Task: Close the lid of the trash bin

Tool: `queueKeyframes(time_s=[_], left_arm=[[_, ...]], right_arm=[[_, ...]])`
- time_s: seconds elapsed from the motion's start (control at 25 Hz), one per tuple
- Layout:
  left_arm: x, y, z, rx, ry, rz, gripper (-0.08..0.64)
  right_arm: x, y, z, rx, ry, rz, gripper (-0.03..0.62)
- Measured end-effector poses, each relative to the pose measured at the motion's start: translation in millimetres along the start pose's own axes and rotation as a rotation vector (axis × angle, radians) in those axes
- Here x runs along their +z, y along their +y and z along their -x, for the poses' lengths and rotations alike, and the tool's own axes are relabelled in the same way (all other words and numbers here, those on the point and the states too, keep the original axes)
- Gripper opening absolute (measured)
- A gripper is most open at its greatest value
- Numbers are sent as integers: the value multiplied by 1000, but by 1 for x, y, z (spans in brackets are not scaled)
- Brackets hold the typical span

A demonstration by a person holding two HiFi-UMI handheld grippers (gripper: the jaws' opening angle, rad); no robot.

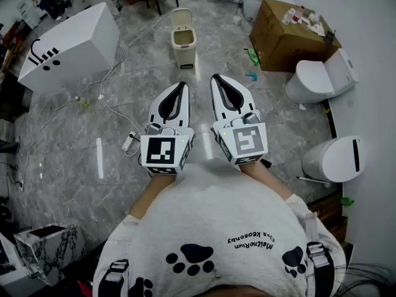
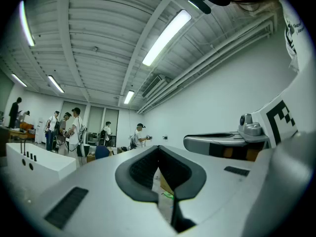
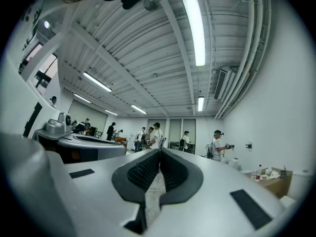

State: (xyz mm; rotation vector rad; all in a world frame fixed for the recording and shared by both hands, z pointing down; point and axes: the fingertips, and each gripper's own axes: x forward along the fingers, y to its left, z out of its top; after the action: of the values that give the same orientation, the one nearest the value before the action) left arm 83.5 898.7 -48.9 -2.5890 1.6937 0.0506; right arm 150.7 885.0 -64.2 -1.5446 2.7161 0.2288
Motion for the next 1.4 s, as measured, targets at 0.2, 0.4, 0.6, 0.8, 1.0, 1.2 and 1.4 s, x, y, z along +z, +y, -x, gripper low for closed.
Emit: queueKeyframes(time_s=[0.2,0.4,0.6,0.8,1.0,1.2,1.4], left_arm=[[0,21,-4,-17,-14,4,20],[-13,42,-7,-25,-3,3,20],[-24,65,-9,-35,17,7,20],[-29,86,-29,-45,13,10,20],[-39,109,-64,-43,-1,30,20],[-48,131,-113,-27,-12,43,20],[-54,166,-181,4,-12,55,20]], right_arm=[[-4,16,-17,4,-19,7,32],[-17,28,-34,-9,-13,-4,32],[-27,37,-49,-46,-16,-25,32],[-38,32,-75,-62,0,-58,32],[-49,17,-113,-54,7,-42,32],[-61,-9,-161,-30,16,-24,32],[-74,-46,-225,-6,35,-15,32]])
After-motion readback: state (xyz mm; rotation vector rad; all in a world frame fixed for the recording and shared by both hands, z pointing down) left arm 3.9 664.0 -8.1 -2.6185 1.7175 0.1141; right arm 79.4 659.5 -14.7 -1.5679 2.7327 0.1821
